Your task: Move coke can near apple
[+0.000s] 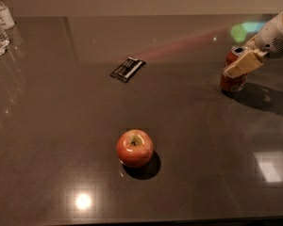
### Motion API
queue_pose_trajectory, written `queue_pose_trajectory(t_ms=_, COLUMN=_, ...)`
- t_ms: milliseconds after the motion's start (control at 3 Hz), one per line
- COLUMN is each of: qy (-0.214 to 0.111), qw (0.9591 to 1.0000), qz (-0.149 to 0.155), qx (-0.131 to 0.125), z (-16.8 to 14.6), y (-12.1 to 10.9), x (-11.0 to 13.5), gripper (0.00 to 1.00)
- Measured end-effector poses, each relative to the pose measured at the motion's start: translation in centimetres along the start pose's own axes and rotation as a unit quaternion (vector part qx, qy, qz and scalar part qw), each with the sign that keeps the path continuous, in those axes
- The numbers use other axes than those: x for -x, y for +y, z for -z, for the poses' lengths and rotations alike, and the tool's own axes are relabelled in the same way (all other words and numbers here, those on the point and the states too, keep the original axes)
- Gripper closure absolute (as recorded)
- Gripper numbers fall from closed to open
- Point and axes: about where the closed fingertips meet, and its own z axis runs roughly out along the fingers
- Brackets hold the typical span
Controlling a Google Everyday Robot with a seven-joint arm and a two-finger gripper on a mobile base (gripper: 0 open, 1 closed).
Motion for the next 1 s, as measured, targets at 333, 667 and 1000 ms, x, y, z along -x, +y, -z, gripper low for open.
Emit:
queue_pose_trajectory(t_ms=333, qy=-0.022, qw=0.9992, qz=0.030, qx=0.018, z=0.7, y=4.9, x=2.8, gripper=1.00)
queue_pose_trajectory(t_ms=667, qy=-0.060, qw=0.9953, qz=0.064, qx=0.040, z=1.1, y=10.4, x=5.5, gripper=1.00)
queue_pose_trajectory(t_ms=1000, qy=-0.104, qw=0.9885, qz=0.091, qx=0.062, z=1.4, y=15.6, x=7.3, gripper=1.00)
